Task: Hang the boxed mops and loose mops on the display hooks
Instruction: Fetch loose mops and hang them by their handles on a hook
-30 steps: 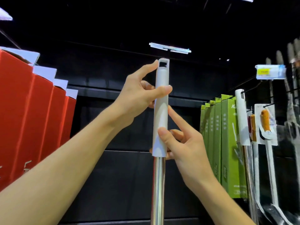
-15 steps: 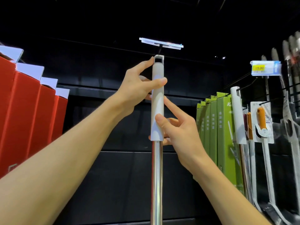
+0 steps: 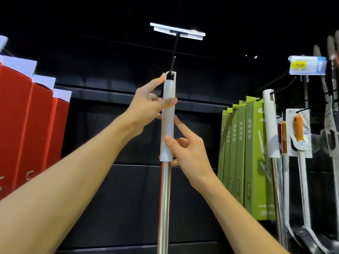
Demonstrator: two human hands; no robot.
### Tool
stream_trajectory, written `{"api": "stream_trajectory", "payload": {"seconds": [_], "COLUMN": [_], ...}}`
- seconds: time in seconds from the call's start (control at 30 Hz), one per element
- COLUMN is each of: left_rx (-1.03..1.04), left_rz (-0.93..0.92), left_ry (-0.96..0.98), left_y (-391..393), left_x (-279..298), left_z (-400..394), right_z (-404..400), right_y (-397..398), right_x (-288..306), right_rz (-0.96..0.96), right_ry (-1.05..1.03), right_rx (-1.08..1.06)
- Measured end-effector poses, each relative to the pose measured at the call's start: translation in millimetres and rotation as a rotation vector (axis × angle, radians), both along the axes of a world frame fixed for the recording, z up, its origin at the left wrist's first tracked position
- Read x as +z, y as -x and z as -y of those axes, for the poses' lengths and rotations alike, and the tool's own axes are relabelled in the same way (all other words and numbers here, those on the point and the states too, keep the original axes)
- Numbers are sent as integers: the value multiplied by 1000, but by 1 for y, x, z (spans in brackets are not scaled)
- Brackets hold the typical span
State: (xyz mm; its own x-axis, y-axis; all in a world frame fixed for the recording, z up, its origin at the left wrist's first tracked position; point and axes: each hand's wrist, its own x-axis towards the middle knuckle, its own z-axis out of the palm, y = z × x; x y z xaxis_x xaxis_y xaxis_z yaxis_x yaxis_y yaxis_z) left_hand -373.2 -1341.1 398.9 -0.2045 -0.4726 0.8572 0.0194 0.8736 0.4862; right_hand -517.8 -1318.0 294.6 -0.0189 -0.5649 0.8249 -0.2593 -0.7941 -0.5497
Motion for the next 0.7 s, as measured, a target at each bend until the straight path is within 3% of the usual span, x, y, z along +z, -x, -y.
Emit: {"api": "stream_trajectory", "payload": {"seconds": [0.23,0.4,0.7], "left_rx": [35,156,86], "left_rz": [-10,78,31], "left_ry": [41,136,79], "left_y": [-1,-5,-9], "left_x": [-16,-46,-83], "left_z": [7,8,16], "right_z": [12,15,26], "right_y": [2,10,6], "right_x": [-6,-16,-51], "right_rz": [-26,-61,-56], "right_ry": [12,-4,-2], "right_rx": [1,69,88]}}
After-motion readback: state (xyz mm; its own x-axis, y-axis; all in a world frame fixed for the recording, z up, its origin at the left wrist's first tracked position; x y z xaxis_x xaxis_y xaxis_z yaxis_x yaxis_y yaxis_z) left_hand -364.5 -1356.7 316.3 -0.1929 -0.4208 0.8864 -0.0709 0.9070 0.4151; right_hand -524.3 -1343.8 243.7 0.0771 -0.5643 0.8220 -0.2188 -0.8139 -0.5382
